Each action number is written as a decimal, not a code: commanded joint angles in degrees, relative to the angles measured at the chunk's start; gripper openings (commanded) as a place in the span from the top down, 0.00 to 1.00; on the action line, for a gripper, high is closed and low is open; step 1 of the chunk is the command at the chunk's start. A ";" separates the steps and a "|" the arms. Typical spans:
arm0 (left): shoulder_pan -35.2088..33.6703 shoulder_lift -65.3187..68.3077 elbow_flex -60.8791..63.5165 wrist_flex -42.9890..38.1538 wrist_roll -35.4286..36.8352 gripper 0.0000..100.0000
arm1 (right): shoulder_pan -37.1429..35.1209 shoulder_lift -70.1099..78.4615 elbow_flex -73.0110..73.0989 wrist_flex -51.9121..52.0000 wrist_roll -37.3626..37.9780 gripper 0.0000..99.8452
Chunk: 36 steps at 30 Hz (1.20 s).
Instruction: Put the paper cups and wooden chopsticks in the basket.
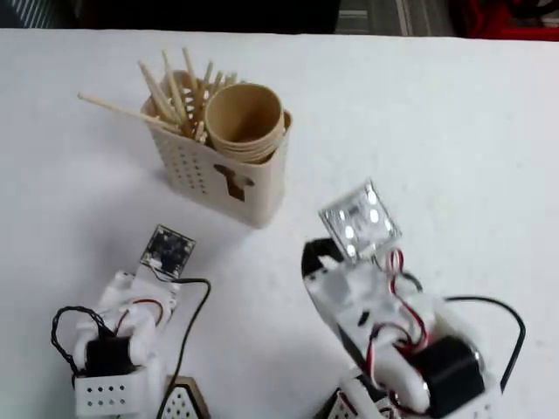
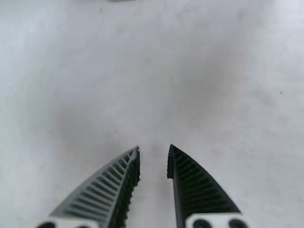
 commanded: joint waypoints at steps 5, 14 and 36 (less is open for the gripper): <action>-0.40 0.92 -0.18 0.53 -0.53 0.89 | 0.48 -16.84 16.97 -4.35 0.53 0.98; -0.40 0.92 -0.18 0.53 -0.53 0.89 | 0.57 -26.42 23.56 -6.90 0.53 0.98; -0.40 0.92 -0.18 0.53 -0.53 0.89 | 16.84 -26.15 44.66 -8.22 0.53 0.98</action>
